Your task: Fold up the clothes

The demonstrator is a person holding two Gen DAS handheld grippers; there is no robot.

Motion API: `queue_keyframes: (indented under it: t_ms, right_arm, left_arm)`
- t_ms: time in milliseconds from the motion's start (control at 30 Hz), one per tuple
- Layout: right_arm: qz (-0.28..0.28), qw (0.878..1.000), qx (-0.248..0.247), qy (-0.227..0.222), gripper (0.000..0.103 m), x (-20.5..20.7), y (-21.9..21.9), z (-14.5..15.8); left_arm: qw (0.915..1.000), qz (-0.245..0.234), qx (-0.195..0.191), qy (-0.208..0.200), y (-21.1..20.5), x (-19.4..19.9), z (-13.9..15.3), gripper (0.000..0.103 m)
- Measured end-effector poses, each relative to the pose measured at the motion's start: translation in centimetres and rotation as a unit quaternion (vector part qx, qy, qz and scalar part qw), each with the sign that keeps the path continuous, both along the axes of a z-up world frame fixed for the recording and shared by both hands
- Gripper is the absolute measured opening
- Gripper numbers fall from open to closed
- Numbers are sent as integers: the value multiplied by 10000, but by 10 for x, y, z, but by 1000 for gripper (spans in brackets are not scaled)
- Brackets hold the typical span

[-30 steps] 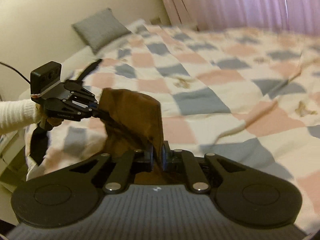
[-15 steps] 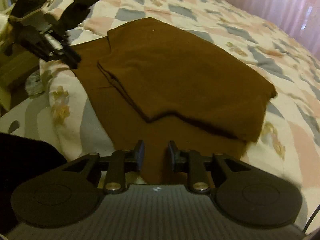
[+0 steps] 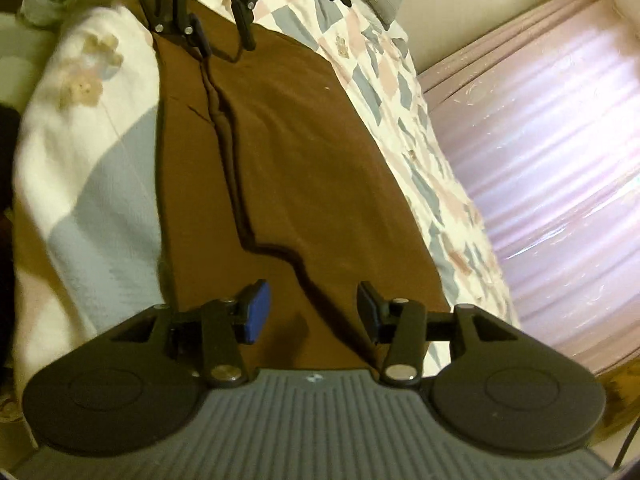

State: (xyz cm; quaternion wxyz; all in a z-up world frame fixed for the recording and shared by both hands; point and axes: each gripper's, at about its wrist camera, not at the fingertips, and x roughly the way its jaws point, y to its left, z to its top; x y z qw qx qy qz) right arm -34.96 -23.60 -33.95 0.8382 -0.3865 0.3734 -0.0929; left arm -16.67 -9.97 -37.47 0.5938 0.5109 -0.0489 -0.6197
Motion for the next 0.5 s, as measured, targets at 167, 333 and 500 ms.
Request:
queue_keyframes:
  t_ms: [167,333,500]
  right_arm:
    - [210,9989,-327,249,53,11,-3,0]
    - [211,9990,-396,91,51,19,-9,5]
    - [32,9998,-118,-145,44,17,-19,21]
  left_arm:
    - [9960,-290,35,-842,8,-7,-6,43]
    - [9952,-229,76,-947,-6,2,-3,46]
    - [9944,-403,111,-967,-25,6,-1,42]
